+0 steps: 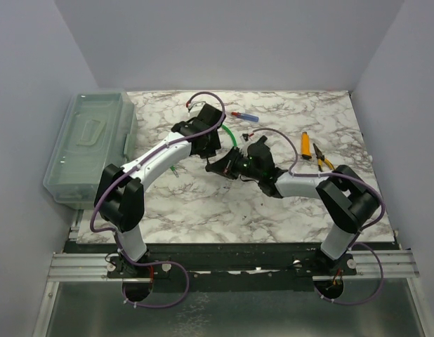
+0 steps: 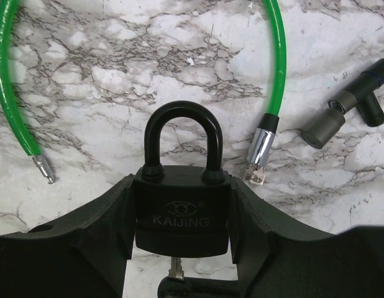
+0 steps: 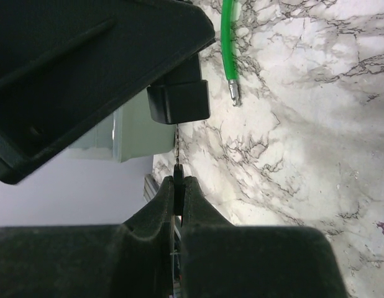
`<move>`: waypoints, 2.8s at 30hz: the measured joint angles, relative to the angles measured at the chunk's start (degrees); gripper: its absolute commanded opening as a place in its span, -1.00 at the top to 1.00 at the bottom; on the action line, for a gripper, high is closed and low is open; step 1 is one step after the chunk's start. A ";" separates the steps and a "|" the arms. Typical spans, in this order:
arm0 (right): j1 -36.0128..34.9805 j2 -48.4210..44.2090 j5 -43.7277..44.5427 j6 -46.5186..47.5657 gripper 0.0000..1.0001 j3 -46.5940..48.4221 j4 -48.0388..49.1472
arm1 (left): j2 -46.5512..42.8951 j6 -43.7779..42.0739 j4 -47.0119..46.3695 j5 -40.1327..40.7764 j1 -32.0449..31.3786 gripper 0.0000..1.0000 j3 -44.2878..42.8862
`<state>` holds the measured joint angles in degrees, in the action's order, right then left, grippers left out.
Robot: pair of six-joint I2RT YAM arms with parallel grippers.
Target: Unlock with the key
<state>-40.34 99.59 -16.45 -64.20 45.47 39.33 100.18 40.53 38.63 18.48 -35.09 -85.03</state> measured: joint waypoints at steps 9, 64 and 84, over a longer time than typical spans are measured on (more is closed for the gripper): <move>-0.59 -0.61 2.80 2.84 0.99 10.60 -19.43 | -0.20 -0.50 -1.70 1.51 0.85 1.00 -0.02; -10.86 -20.11 -11.30 0.63 0.99 -14.16 -9.33 | -3.02 20.46 34.97 -6.86 1.42 1.00 5.09; -16.26 -7.78 -11.56 -6.49 1.00 -9.73 0.15 | -10.67 27.63 34.77 -9.16 -1.62 1.00 9.99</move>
<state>-56.60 91.81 -28.01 -70.70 35.75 39.48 89.52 68.16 73.41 9.32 -36.71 -75.05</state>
